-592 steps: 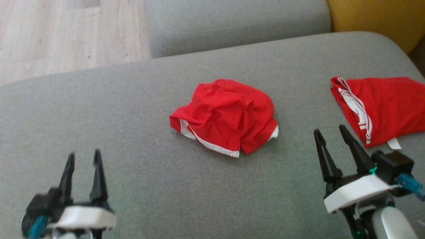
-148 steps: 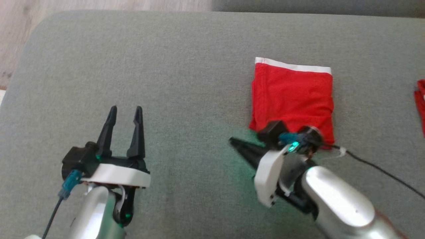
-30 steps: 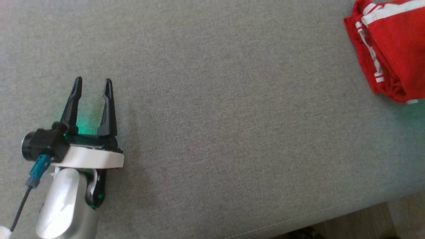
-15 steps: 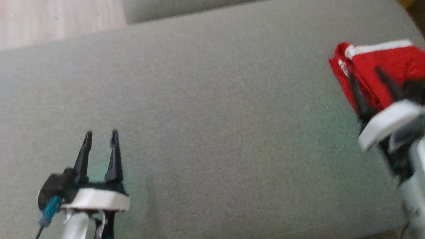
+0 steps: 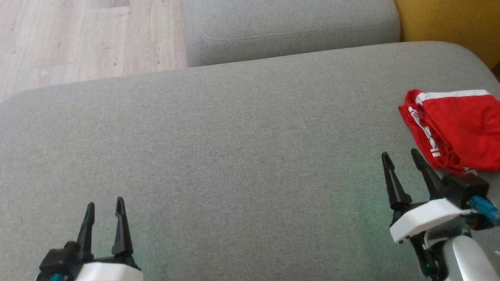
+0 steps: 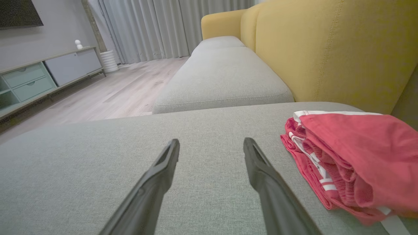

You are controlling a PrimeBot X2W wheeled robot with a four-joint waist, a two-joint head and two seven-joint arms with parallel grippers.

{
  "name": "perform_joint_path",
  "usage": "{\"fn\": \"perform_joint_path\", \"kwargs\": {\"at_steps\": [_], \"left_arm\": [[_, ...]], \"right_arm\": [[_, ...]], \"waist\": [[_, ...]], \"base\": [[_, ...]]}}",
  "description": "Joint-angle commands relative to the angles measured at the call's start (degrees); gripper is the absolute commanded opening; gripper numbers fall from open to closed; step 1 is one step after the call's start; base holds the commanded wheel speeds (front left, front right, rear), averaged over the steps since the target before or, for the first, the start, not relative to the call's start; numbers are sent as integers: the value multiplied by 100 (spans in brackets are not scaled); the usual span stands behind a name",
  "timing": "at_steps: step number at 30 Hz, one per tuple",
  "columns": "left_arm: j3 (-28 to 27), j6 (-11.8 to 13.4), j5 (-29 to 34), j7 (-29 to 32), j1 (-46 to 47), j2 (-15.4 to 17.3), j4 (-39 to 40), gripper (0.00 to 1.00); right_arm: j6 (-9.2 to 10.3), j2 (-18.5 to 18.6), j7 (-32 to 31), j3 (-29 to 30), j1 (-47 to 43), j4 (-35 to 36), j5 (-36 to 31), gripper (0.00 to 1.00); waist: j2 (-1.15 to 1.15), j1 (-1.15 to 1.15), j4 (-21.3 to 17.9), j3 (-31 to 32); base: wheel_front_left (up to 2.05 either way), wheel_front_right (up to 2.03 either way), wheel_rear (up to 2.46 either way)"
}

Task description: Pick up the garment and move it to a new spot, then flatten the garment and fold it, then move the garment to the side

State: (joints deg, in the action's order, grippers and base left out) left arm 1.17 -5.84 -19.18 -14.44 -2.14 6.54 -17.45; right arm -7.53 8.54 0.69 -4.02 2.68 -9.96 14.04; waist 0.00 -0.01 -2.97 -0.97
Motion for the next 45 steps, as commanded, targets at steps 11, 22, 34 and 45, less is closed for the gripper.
{"fn": "perform_joint_path", "kwargs": {"at_steps": [11,22,34,45], "left_arm": [[-289,-45,36,-55,217,-12,175,100],[-332,-88,59,-55,264,-46,138,100],[-110,-72,-29,39,-124,-161,-370,0],[-174,-80,-668,226,-36,-179,-313,0]], "right_arm": [[4,-89,-33,30,70,341,-134,100],[4,-101,-76,-64,78,277,-78,100],[0,-108,-77,18,-134,-302,-57,0],[0,-148,-135,111,-91,-312,638,0]], "waist": [[0,1,-14,-84],[0,1,-60,-94],[0,1,-77,-88],[0,1,-44,-73]], "base": [[0,0,0],[0,0,0],[0,0,0],[0,0,0]]}}
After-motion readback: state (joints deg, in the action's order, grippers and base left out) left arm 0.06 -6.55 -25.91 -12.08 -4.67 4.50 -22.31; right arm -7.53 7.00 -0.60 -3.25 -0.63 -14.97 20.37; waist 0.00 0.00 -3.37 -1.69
